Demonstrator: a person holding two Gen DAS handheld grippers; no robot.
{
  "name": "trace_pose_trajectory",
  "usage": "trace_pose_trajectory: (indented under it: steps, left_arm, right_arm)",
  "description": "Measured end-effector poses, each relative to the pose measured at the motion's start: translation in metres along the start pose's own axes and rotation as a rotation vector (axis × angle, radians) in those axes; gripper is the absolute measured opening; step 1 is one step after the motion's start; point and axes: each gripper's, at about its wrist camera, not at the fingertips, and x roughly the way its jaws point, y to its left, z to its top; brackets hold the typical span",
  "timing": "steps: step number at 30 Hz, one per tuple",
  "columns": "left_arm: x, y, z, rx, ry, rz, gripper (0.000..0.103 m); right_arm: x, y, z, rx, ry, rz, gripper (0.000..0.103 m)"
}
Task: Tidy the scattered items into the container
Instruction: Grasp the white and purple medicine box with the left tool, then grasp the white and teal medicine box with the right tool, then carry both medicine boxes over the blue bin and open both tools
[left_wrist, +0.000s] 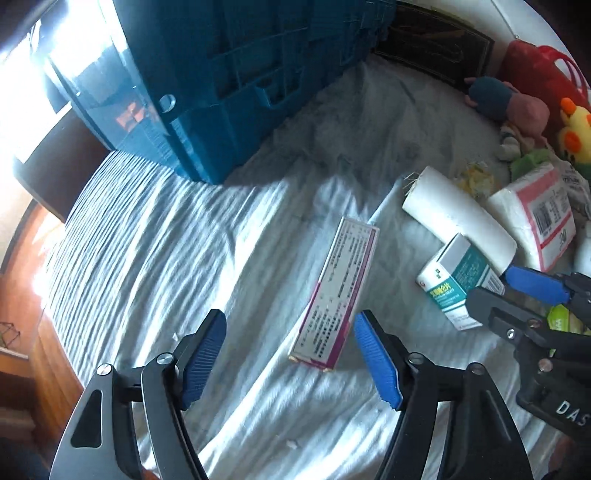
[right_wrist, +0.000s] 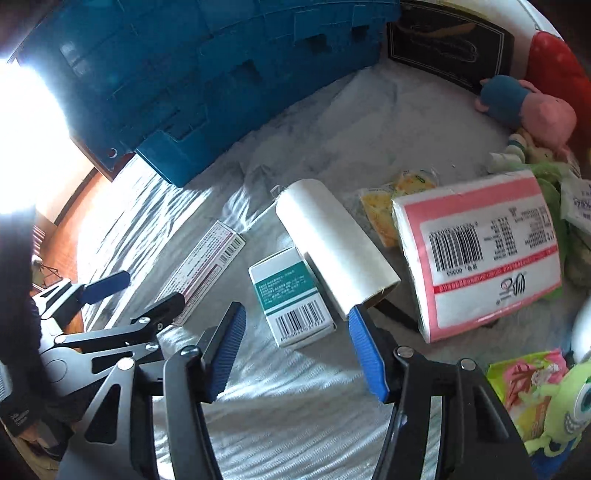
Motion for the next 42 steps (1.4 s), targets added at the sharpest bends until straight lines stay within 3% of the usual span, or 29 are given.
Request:
trace_pose_trajectory:
  steps: [3,5,7,13,16,21,32,42]
  left_arm:
    - [0.019,-0.007,0.005,0.034,0.029,-0.014,0.062]
    - [0.024,-0.009,0.006,0.04,0.033,-0.039,0.045]
    - [0.025,-0.01,0.008,0.052,0.031,-0.046,0.041]
    - [0.029,-0.009,0.012,0.07,0.027,-0.067,0.043]
    - [0.028,-0.009,0.01,0.078,0.021,-0.096,0.029]
    - [0.025,-0.01,0.005,0.091,0.005,-0.09,0.029]
    - [-0.031,-0.008,0.003,0.055,-0.101,-0.059,0.029]
    - [-0.1,-0.029,0.024,0.106,-0.232,-0.092,0.029]
  right_arm:
    - [0.017,0.0,-0.001,0.006,0.05,0.001,0.056]
    - [0.029,0.0,-0.003,0.015,0.086,0.003,0.048]
    - [0.033,-0.002,-0.006,0.038,0.086,0.012,0.047]
    - [0.035,0.001,0.0,0.035,0.066,0.024,0.047]
    - [0.038,0.002,0.004,0.04,0.047,0.025,0.047]
    - [0.037,0.014,0.004,-0.006,0.044,-0.042,0.041]
    - [-0.012,0.024,-0.007,-0.019,-0.015,-0.031,0.036]
    - [-0.09,0.018,0.008,-0.013,-0.165,-0.078,0.036]
